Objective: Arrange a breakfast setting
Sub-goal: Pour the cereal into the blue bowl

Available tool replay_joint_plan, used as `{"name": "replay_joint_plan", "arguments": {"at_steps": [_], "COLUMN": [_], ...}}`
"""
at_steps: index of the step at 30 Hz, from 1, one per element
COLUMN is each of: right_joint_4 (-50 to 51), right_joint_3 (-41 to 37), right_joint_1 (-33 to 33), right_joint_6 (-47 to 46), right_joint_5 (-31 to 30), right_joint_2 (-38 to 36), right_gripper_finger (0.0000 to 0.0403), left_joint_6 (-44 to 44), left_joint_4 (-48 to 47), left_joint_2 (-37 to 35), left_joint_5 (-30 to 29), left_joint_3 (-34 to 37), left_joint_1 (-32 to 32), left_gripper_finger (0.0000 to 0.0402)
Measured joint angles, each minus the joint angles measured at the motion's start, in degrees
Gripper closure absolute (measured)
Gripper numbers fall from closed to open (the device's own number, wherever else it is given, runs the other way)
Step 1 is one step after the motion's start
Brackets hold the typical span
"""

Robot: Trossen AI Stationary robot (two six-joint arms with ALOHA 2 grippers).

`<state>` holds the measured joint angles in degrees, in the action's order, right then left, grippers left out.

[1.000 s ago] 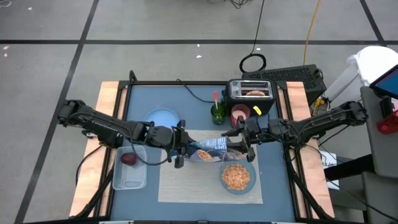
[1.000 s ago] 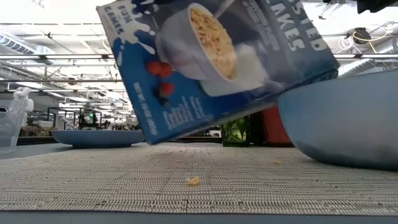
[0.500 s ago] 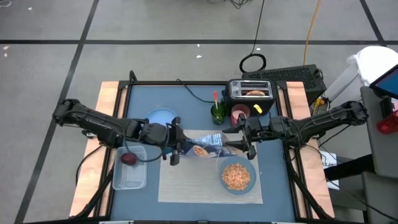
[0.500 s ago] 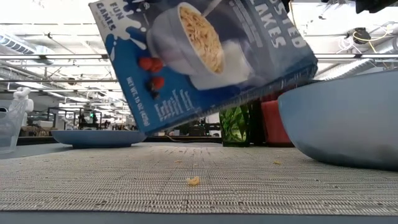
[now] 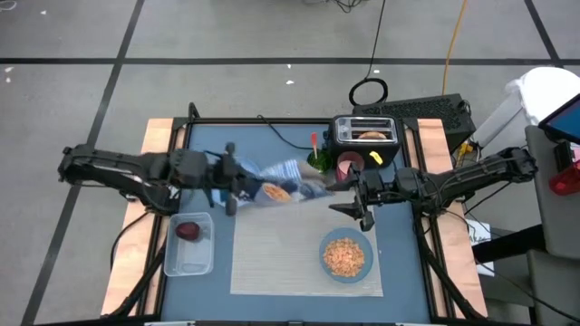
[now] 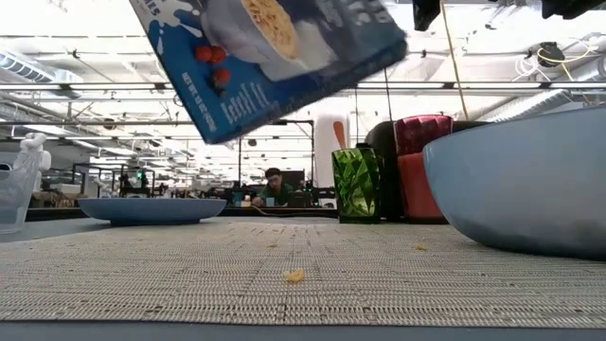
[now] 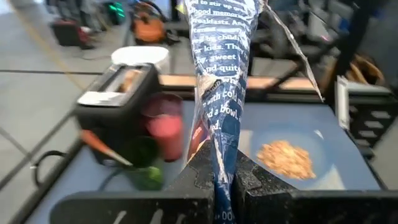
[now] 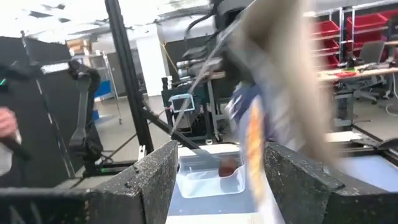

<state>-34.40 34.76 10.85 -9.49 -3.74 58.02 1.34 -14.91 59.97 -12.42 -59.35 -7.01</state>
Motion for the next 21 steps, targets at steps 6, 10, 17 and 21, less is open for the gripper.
{"name": "replay_joint_plan", "arguments": {"at_steps": [6,10,17,21], "right_joint_4": [0.1,0.4,0.4,0.6], "right_joint_3": [0.0,0.0,0.0,0.0], "right_joint_1": [-0.2,-0.7,-1.9,-1.9], "right_joint_6": [1.2,1.3,1.2,1.2], "right_joint_5": [-3.8,-3.9,-3.7,-3.7], "right_joint_2": [-0.6,-0.6,-0.6,-0.6], "right_gripper_finger": [0.0177,0.0177,0.0177,0.0177], "left_joint_6": [-3.3,-7.0,-10.7,-11.7], "left_joint_4": [-3.9,-1.9,6.7,15.7], "left_joint_2": [-6.6,-8.8,-8.1,-8.1], "left_joint_5": [-3.3,-3.4,3.3,11.1], "left_joint_3": [-0.1,-0.1,3.1,9.9], "left_joint_1": [5.0,10.1,20.9,28.3], "left_gripper_finger": [0.0396,0.0396,0.0396,0.0396]}}
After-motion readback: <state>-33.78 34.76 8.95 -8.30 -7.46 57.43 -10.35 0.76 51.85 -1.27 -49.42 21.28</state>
